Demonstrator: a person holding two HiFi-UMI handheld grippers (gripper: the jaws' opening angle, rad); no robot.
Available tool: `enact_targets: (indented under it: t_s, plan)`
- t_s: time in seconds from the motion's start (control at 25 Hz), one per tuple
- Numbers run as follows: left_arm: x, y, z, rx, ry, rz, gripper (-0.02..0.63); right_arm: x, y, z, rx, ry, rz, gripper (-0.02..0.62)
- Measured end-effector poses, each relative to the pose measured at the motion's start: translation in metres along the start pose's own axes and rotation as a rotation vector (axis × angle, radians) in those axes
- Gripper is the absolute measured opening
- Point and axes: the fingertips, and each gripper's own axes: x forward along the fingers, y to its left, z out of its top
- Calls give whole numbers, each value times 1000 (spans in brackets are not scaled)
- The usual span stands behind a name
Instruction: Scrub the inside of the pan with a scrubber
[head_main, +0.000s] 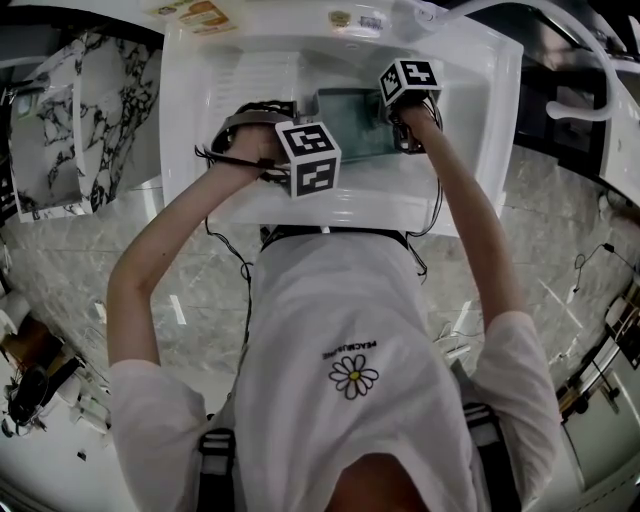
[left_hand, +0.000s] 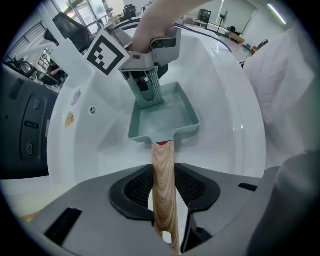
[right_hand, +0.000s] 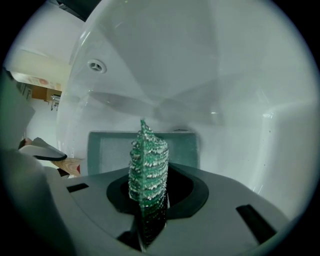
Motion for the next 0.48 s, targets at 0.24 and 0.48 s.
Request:
enact_targets:
  t_s: [0.24,0.48]
  plan:
    - [0,1,-1,-4,-4,-4,143,-1,51,3,-28,-7,125,61]
    - [-1,-3,0,1,-4,-2,143,-3,101,2,-41,-6,259,61]
